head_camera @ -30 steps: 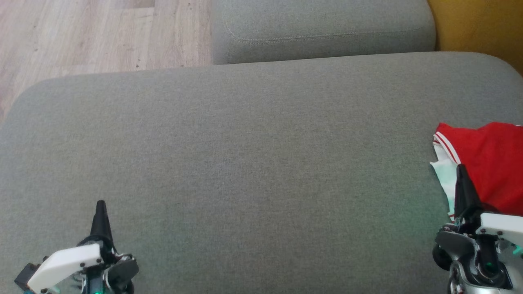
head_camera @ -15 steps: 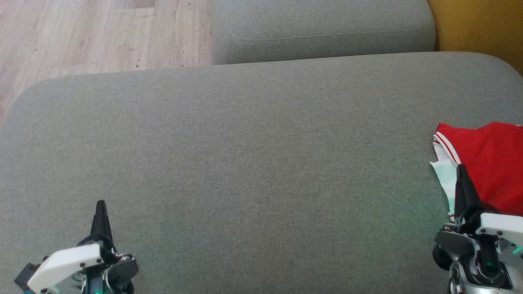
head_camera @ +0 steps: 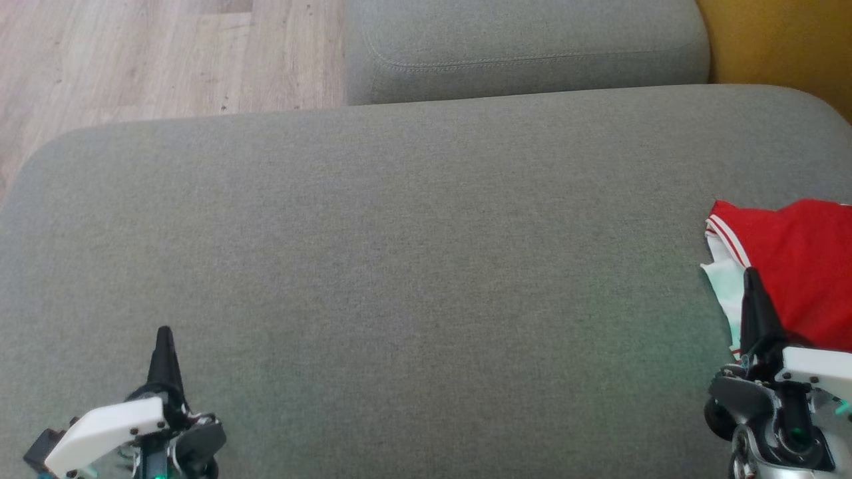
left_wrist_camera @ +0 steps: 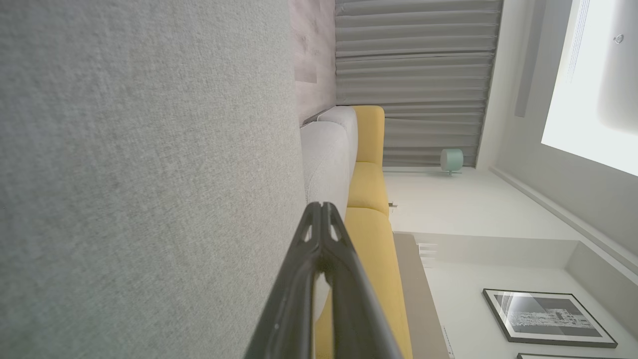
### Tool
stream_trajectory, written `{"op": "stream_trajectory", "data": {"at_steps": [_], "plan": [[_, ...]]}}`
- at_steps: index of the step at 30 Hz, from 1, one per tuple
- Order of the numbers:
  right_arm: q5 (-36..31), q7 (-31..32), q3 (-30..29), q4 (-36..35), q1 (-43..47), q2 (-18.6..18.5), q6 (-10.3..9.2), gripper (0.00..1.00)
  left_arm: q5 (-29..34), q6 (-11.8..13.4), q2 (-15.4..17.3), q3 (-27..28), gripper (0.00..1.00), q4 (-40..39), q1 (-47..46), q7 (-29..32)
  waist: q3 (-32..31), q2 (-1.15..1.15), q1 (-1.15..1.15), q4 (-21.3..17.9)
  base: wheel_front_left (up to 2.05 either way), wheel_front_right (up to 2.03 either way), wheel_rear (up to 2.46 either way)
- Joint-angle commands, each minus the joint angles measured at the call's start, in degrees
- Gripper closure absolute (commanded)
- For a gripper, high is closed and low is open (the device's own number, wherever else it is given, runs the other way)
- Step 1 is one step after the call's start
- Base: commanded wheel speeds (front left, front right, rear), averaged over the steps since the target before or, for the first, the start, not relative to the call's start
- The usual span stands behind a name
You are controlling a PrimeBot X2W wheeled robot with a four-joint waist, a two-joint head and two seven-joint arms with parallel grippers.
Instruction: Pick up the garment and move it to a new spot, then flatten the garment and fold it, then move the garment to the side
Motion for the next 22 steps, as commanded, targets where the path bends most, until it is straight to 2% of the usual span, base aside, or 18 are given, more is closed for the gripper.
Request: {"op": "stream_trajectory", "data": {"at_steps": [1,22], "plan": [[0.41,0.31,1.18,-2.34,-1.17,-0.32,0.22,1.00,-0.32,-0.36,0.33,2.29,1.00,-2.08,-2.83,0.42,0.00,0.00,0.00,0.00,0.00,0.00,0.00],[0.41,0.31,1.18,-2.34,-1.17,-0.32,0.22,1.00,-0.32,-0.36,0.33,2.29,1.00,-2.09,-2.83,0.42,0.00,0.00,0.00,0.00,0.00,0.00,0.00]]}}
